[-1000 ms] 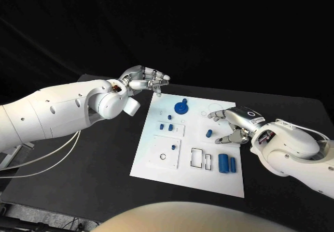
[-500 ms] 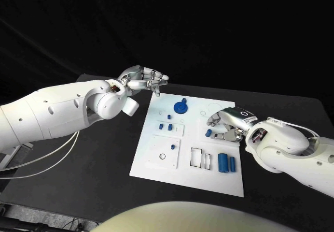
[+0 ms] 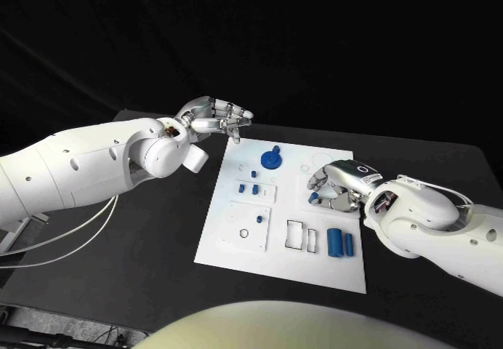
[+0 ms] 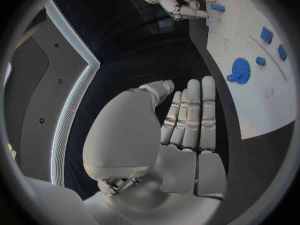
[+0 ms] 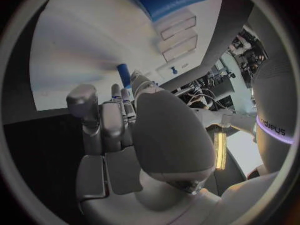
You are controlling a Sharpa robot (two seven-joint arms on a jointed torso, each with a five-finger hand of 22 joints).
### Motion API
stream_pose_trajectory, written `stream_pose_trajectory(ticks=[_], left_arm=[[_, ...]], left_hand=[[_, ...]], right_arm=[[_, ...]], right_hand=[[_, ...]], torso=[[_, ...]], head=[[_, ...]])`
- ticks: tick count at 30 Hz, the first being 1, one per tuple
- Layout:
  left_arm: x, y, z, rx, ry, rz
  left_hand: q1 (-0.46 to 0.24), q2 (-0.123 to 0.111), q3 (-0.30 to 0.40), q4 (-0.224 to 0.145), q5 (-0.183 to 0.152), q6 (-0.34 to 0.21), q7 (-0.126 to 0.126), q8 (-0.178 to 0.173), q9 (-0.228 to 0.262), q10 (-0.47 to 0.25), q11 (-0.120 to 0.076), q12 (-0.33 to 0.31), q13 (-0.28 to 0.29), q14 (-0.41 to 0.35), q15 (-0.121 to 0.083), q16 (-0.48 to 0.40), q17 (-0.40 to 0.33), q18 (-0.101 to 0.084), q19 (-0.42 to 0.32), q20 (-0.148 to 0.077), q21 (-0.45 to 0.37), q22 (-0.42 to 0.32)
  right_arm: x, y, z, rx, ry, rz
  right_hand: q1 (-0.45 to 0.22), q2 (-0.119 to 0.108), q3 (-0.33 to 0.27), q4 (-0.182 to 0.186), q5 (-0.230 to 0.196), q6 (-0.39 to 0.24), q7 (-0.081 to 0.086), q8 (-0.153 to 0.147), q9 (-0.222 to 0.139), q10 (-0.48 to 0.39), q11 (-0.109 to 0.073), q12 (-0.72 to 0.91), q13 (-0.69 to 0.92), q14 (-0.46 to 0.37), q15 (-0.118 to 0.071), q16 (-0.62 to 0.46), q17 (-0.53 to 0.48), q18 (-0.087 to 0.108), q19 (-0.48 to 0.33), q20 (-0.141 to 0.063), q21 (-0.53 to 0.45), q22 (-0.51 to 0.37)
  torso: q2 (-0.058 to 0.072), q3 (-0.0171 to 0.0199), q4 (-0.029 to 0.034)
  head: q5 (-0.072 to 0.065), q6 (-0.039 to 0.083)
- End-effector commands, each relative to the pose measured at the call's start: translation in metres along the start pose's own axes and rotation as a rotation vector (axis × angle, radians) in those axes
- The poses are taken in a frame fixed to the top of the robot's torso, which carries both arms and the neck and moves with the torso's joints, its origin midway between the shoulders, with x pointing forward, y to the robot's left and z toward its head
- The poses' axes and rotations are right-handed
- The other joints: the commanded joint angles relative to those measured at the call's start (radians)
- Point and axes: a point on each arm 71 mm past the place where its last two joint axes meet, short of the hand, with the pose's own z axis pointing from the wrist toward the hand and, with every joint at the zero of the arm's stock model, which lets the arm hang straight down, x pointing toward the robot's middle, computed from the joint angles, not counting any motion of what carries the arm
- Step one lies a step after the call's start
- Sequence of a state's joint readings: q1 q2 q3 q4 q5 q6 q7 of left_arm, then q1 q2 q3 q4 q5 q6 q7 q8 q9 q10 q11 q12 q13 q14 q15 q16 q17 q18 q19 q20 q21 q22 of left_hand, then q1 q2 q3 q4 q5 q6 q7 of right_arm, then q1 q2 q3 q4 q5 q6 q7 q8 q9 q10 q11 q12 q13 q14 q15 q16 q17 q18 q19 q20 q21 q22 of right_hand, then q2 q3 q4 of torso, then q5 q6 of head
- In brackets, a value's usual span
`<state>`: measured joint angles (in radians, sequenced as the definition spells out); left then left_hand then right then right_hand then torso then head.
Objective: Assemble the parts on the task board
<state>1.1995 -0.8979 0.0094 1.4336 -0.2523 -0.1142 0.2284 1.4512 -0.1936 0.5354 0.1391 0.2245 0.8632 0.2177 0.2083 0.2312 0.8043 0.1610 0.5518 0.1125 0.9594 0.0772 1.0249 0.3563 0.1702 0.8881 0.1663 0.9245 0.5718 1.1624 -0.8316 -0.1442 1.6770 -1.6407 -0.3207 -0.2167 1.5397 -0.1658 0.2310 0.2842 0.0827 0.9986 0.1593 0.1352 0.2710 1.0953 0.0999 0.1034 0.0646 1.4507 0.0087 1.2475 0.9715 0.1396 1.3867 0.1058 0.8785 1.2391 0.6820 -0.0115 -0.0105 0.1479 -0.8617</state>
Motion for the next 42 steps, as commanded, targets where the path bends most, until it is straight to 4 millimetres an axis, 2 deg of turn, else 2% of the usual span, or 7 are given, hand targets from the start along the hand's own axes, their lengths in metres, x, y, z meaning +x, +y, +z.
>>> stream_pose_trajectory(ticks=[1,17,23,30,42], left_arm=[[0.0018,-0.001,0.0003,0.008,0.017,-0.002],[0.0014,-0.0009,0.0002,0.008,0.017,-0.002],[0.0008,-0.0009,-0.0002,0.008,0.015,-0.002],[0.0005,-0.0008,-0.0004,0.007,0.014,-0.001],[0.0002,-0.0007,-0.0004,0.006,0.014,-0.001]], left_hand=[[-0.006,0.002,0.002,0.0,0.004,-0.005,0.003,-0.003,-0.001,-0.003,-0.003,0.005,-0.001,0.001,0.002,-0.004,-0.001,0.015,-0.002,0.003,-0.006,-0.002],[-0.006,0.004,0.003,0.0,0.005,-0.005,0.003,-0.002,-0.001,-0.003,-0.003,0.005,-0.001,0.001,0.002,-0.004,-0.001,0.015,-0.002,0.003,-0.006,-0.002],[-0.006,0.004,0.003,0.0,0.005,-0.005,0.003,-0.002,-0.001,-0.003,-0.003,0.005,-0.001,0.001,0.002,-0.004,-0.001,0.015,-0.002,0.003,-0.006,-0.002],[-0.006,0.004,0.003,0.0,0.005,-0.005,0.003,-0.002,-0.001,-0.003,-0.003,0.005,-0.001,0.001,0.002,-0.004,-0.001,0.015,-0.002,0.003,-0.006,-0.002],[-0.006,0.005,0.004,0.001,0.005,-0.005,0.003,-0.002,-0.001,-0.004,-0.004,0.007,-0.002,0.001,0.001,-0.004,-0.002,0.015,-0.001,0.003,-0.007,-0.003]], right_arm=[[0.0031,0.0009,0.0,-0.01,0.026,-0.008],[0.0075,0.0032,0.0017,-0.018,0.041,-0.016],[0.0083,0.0024,0.0019,-0.011,0.038,-0.013],[0.0077,0.0003,0.0017,0.001,0.025,-0.018],[0.0042,0.0019,0.0009,-0.006,-0.021,-0.018]], right_hand=[[-0.011,0.0,0.013,0.0,-0.005,0.012,0.0,0.005,-0.003,0.014,-0.002,-0.005,0.001,0.006,0.001,0.007,0.004,-0.021,0.009,0.001,0.01,0.005],[-0.018,-0.015,0.119,-0.003,-0.006,0.053,-0.008,0.006,-0.015,0.066,-0.009,-0.03,0.001,0.011,-0.005,0.027,0.029,-0.028,0.021,-0.005,0.059,0.037],[-0.04,-0.007,0.188,-0.005,-0.028,0.07,-0.013,0.011,-0.016,0.096,-0.016,-0.036,0.002,0.019,-0.01,0.049,0.057,-0.035,0.033,-0.008,0.104,0.064],[-0.037,0.008,0.266,-0.028,-0.033,0.089,-0.021,0.028,-0.007,0.134,-0.026,-0.033,0.004,0.024,-0.018,0.067,0.084,-0.043,0.044,-0.015,0.152,0.091],[-0.039,0.001,0.33,-0.092,-0.034,0.094,-0.022,0.052,0.012,0.166,-0.031,-0.035,0.006,0.027,-0.022,0.081,0.099,-0.049,0.052,-0.021,0.191,0.116]], torso=[[-0.001,0.0001,-0.0001],[0.0,0.0011,0.0005],[0.0,0.0005,0.001],[0.0,0.0006,0.0004],[-0.001,0.0012,0.0004]], head=[[0.0,0.0],[-0.001,-0.001],[-0.001,-0.003],[0.0,-0.005],[0.0,-0.006]])
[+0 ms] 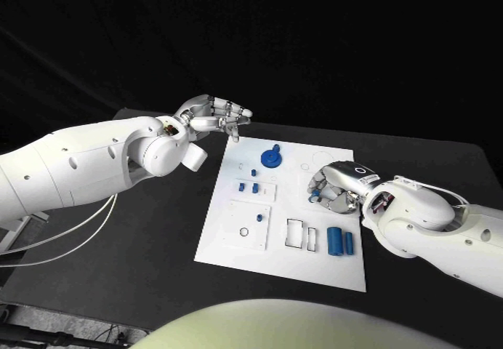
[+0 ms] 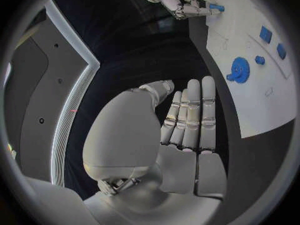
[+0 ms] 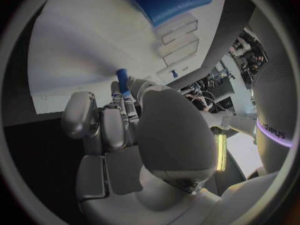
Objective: Assemble the parts on the task board
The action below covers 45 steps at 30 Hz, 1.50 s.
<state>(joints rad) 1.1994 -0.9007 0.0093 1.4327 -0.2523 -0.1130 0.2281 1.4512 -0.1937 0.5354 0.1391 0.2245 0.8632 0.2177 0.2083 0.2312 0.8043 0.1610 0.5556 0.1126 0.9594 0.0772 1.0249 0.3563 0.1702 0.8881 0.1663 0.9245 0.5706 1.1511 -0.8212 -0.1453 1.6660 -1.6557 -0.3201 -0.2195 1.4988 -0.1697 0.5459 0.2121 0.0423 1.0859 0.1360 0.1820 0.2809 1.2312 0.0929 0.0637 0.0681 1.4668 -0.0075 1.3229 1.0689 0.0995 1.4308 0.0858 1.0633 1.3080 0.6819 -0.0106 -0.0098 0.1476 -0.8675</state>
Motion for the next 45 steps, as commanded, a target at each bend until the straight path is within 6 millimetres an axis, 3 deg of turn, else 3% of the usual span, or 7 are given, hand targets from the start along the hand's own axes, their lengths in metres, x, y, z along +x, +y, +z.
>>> stream_pose_trajectory(ticks=[1,14,22,29,35,39,45], left_arm=[[0.002,-0.001,0.0,0.007,0.016,-0.002],[0.001,0.0,0.002,0.008,0.012,-0.004],[0.003,0.0,0.003,0.009,0.018,-0.009],[0.006,0.001,0.007,0.011,0.026,-0.014],[0.009,0.002,0.011,0.011,0.035,-0.017],[0.01,0.003,0.012,0.01,0.039,-0.018],[0.011,0.003,0.013,0.008,0.042,-0.019]], left_hand=[[-0.007,0.006,0.004,0.001,0.005,-0.005,0.003,-0.002,-0.001,-0.004,-0.004,0.003,-0.002,0.001,0.001,-0.004,-0.002,0.015,-0.001,0.003,-0.007,-0.001],[-0.033,0.02,0.006,0.027,0.004,-0.007,0.003,-0.001,-0.001,-0.008,-0.003,0.009,-0.004,0.002,0.004,-0.002,-0.001,0.015,0.001,0.006,-0.018,-0.01],[-0.036,0.022,0.006,0.03,0.004,-0.008,0.003,-0.001,-0.001,-0.009,-0.003,0.01,-0.004,0.002,0.004,-0.002,-0.001,0.015,0.001,0.007,-0.02,-0.012],[-0.038,0.023,0.007,0.032,0.004,-0.008,0.003,-0.001,-0.001,-0.009,-0.003,0.011,-0.005,0.002,0.004,-0.001,-0.001,0.015,0.002,0.007,-0.022,-0.013],[-0.038,0.024,0.008,0.033,0.004,-0.008,0.003,-0.001,-0.001,-0.01,-0.003,0.011,-0.005,0.002,0.004,-0.001,-0.001,0.015,0.002,0.007,-0.023,-0.014],[-0.038,0.024,0.008,0.033,0.004,-0.008,0.003,-0.001,-0.001,-0.01,-0.003,0.011,-0.005,0.002,0.004,-0.001,-0.001,0.015,0.002,0.007,-0.023,-0.014],[-0.038,0.024,0.008,0.033,0.004,-0.008,0.003,-0.001,-0.001,-0.01,-0.003,0.011,-0.005,0.002,0.004,-0.001,-0.001,0.015,0.002,0.007,-0.023,-0.014]], right_arm=[[-0.003,0.002,-0.001,-0.007,-0.034,-0.004],[-0.028,0.014,-0.007,-0.038,-0.093,0.018],[-0.039,0.04,-0.007,-0.107,-0.127,0.042],[-0.026,0.081,0.003,-0.216,-0.109,0.091],[-0.007,0.118,0.01,-0.308,-0.082,0.131],[0.003,0.13,0.012,-0.337,-0.062,0.146],[0.018,0.136,0.015,-0.343,-0.029,0.154]], right_hand=[[-0.009,0.005,0.018,-0.022,0.007,0.008,0.0,0.01,0.006,0.035,-0.025,0.005,0.003,0.011,-0.007,0.005,-0.002,-0.011,0.011,-0.001,0.018,0.054],[-0.026,-0.001,0.022,-0.029,0.007,0.01,-0.003,0.018,0.013,0.044,-0.028,0.005,0.004,0.011,-0.009,0.005,-0.006,-0.014,0.016,-0.003,0.038,0.065],[-0.027,-0.001,0.025,-0.034,0.007,0.011,-0.004,0.021,0.015,0.046,-0.029,0.004,0.004,0.011,-0.01,0.006,-0.006,-0.015,0.017,-0.003,0.043,0.068],[-0.027,-0.001,0.029,-0.039,0.007,0.009,-0.003,0.022,0.017,0.046,-0.029,0.003,0.003,0.011,-0.01,0.005,-0.009,-0.014,0.016,-0.004,0.039,0.067],[-0.029,0.0,0.033,-0.045,0.007,0.006,-0.002,0.023,0.018,0.044,-0.028,0.001,0.003,0.011,-0.01,0.006,-0.01,-0.013,0.014,-0.004,0.035,0.066],[-0.029,0.0,0.034,-0.046,0.007,0.006,-0.002,0.023,0.019,0.044,-0.028,0.001,0.002,0.011,-0.01,0.006,-0.01,-0.013,0.014,-0.004,0.035,0.066],[-0.03,-0.001,0.036,-0.05,0.007,0.004,-0.002,0.023,0.02,0.043,-0.028,0.001,0.002,0.011,-0.009,0.006,-0.01,-0.013,0.014,-0.004,0.033,0.066]], torso=[[-0.001,0.0001,-0.0005],[-0.002,-0.0006,-0.0006],[-0.003,-0.0008,-0.002],[-0.009,-0.0032,-0.0045],[-0.012,-0.006,0.0007],[-0.013,-0.0084,0.0013],[-0.011,-0.0072,-0.0003]], head=[[0.0,0.0],[0.0,0.005],[0.005,0.008],[0.015,0.012],[0.026,0.008],[0.031,0.006],[0.04,0.003]])
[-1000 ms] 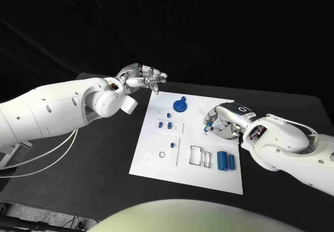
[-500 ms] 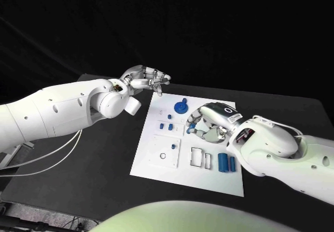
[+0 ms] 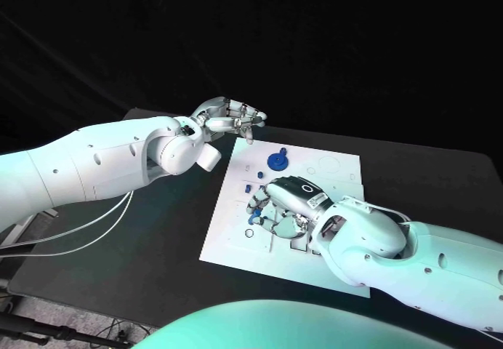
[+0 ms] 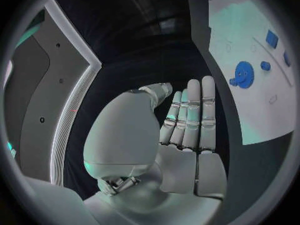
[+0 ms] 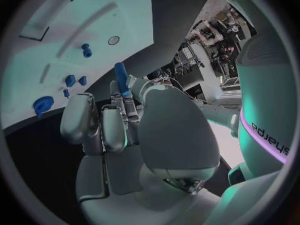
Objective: Assemble the parts on the task board
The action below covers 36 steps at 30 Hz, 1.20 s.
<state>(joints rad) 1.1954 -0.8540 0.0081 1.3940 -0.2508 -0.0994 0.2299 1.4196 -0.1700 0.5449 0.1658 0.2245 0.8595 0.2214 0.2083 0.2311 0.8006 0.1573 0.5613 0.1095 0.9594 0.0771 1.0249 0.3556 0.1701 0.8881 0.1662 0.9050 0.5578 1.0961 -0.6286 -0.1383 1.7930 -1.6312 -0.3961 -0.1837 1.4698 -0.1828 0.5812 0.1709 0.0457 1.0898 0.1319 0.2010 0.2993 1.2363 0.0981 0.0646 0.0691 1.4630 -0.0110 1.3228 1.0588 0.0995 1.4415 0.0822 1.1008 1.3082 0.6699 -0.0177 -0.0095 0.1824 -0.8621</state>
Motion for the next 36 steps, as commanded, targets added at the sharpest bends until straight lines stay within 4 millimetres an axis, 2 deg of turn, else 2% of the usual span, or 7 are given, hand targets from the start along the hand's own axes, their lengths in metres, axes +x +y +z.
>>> stream_pose_trajectory(ticks=[1,12,29,36], left_arm=[[0.003,-0.001,0.001,0.009,0.021,-0.01],[0.002,-0.001,0.0,0.007,0.02,-0.01],[0.002,-0.001,0.0,0.005,0.023,-0.01],[0.002,-0.001,0.0,0.004,0.024,-0.01]], left_hand=[[-0.007,0.0,-0.002,0.006,0.004,-0.005,-0.001,-0.001,-0.001,-0.006,0.001,0.006,-0.002,0.002,0.004,-0.001,0.0,0.015,0.002,0.007,-0.003,-0.001],[-0.006,-0.001,-0.002,0.006,0.004,-0.005,-0.001,-0.001,-0.001,-0.007,0.001,0.007,-0.002,0.002,0.004,-0.001,0.0,0.015,0.003,0.007,-0.005,-0.003],[-0.006,-0.001,-0.002,0.006,0.004,-0.005,-0.001,-0.001,-0.001,-0.007,0.001,0.007,-0.002,0.002,0.004,-0.001,0.0,0.015,0.003,0.007,-0.005,-0.003],[-0.006,-0.001,-0.002,0.006,0.004,-0.005,-0.001,-0.001,-0.001,-0.007,0.001,0.007,-0.002,0.002,0.004,-0.001,0.0,0.015,0.003,0.007,-0.005,-0.003]], right_arm=[[0.007,0.0,0.001,-0.016,0.019,-0.008],[0.027,-0.004,0.004,-0.006,0.063,-0.006],[0.036,-0.009,0.009,0.007,0.077,-0.047],[0.04,-0.009,0.01,0.007,0.08,-0.063]], right_hand=[[-0.001,0.012,0.001,-0.009,0.004,0.0,0.003,0.005,0.001,0.038,-0.033,0.0,0.001,0.015,-0.006,0.006,0.0,-0.013,0.003,0.0,-0.004,0.066],[-0.002,0.013,0.004,-0.014,0.004,-0.002,0.004,0.005,0.003,0.037,-0.032,-0.001,0.001,0.015,-0.005,0.006,-0.001,-0.013,0.003,0.0,-0.005,0.066],[-0.004,0.014,0.007,-0.017,0.005,-0.003,0.004,0.006,0.004,0.037,-0.032,-0.001,0.001,0.014,-0.005,0.006,-0.002,-0.012,0.002,0.0,-0.006,0.066],[-0.004,0.014,0.009,-0.02,0.005,-0.004,0.004,0.007,0.004,0.037,-0.031,-0.001,0.001,0.014,-0.005,0.005,-0.003,-0.013,0.002,0.0,-0.004,0.067]], torso=[[0.001,0.0013,-0.0004],[0.002,0.0027,-0.0018],[0.002,0.0011,-0.0006],[0.001,0.0017,-0.0003]], head=[[0.007,-0.003],[0.016,-0.011],[0.017,-0.011],[0.02,-0.011]])
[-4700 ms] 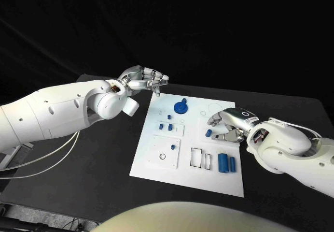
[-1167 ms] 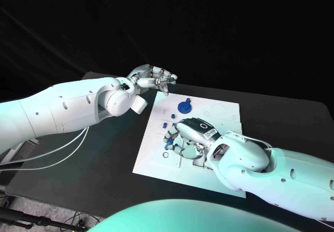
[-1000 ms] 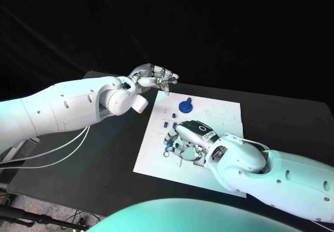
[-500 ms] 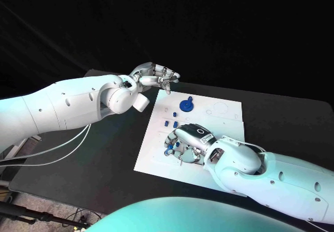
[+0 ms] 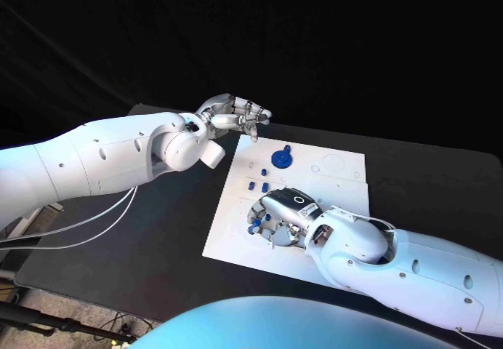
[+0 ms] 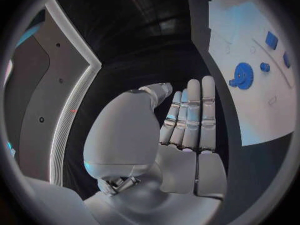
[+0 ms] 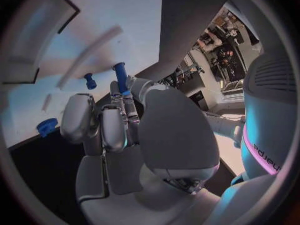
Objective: Assemble the parts on the task board
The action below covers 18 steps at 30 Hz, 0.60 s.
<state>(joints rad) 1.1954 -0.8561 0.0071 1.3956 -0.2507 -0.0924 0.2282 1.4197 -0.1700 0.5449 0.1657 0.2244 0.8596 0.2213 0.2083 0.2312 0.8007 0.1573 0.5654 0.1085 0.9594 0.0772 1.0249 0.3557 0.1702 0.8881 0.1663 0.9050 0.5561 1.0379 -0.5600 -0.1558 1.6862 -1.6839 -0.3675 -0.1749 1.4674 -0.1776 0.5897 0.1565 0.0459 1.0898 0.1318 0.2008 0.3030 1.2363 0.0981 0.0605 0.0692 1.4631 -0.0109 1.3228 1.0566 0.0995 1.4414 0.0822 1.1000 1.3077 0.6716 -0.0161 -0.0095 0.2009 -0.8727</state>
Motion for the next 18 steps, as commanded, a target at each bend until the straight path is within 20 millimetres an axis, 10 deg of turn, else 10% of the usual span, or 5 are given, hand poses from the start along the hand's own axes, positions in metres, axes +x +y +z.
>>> stream_pose_trajectory(ticks=[1,13,18], left_arm=[[0.002,-0.001,0.0001,0.007,0.017,-0.009],[0.0019,-0.0011,-0.0003,0.006,0.017,-0.008],[0.0019,-0.001,-0.0004,0.005,0.018,-0.008]], left_hand=[[-0.006,-0.001,-0.002,0.006,0.004,-0.005,-0.001,-0.001,-0.001,-0.007,0.001,0.003,-0.001,0.002,0.004,-0.001,0.0,0.015,0.003,0.007,-0.006,-0.001],[-0.006,-0.001,-0.002,0.006,0.004,-0.005,-0.001,-0.001,-0.001,-0.007,0.001,0.003,-0.001,0.002,0.004,-0.001,0.0,0.015,0.003,0.007,-0.006,-0.001],[-0.007,-0.002,-0.001,0.007,0.004,-0.006,-0.001,0.0,-0.001,-0.008,0.001,0.005,-0.001,0.0,0.004,0.0,0.001,0.015,0.004,0.007,-0.009,-0.004]], right_arm=[[0.0021,0.001,0.0007,-0.007,0.01,-0.034],[0.0071,0.0024,0.0035,-0.007,0.033,-0.039],[0.0089,0.0034,0.0046,-0.014,0.043,-0.032]], right_hand=[[-0.002,0.009,0.0,-0.006,0.005,-0.004,0.005,0.007,0.001,0.037,-0.031,0.003,0.001,0.014,-0.005,0.005,-0.001,-0.013,0.003,0.0,-0.003,0.068],[-0.007,0.008,0.004,-0.011,0.005,-0.007,0.006,0.008,0.002,0.035,-0.03,0.003,0.001,0.014,-0.004,0.006,-0.001,-0.012,0.001,0.001,-0.007,0.067],[-0.08,-0.056,-0.017,-0.012,0.045,-0.047,0.02,-0.008,-0.002,-0.003,-0.016,0.001,-0.002,0.013,0.009,0.01,0.0,-0.01,-0.008,0.01,-0.025,0.064]], torso=[[0.0,0.0,-0.0005],[0.0,0.0,-0.0008],[0.0,-0.0004,-0.0009]], head=[[0.001,0.0],[0.002,0.0],[0.004,0.0]])
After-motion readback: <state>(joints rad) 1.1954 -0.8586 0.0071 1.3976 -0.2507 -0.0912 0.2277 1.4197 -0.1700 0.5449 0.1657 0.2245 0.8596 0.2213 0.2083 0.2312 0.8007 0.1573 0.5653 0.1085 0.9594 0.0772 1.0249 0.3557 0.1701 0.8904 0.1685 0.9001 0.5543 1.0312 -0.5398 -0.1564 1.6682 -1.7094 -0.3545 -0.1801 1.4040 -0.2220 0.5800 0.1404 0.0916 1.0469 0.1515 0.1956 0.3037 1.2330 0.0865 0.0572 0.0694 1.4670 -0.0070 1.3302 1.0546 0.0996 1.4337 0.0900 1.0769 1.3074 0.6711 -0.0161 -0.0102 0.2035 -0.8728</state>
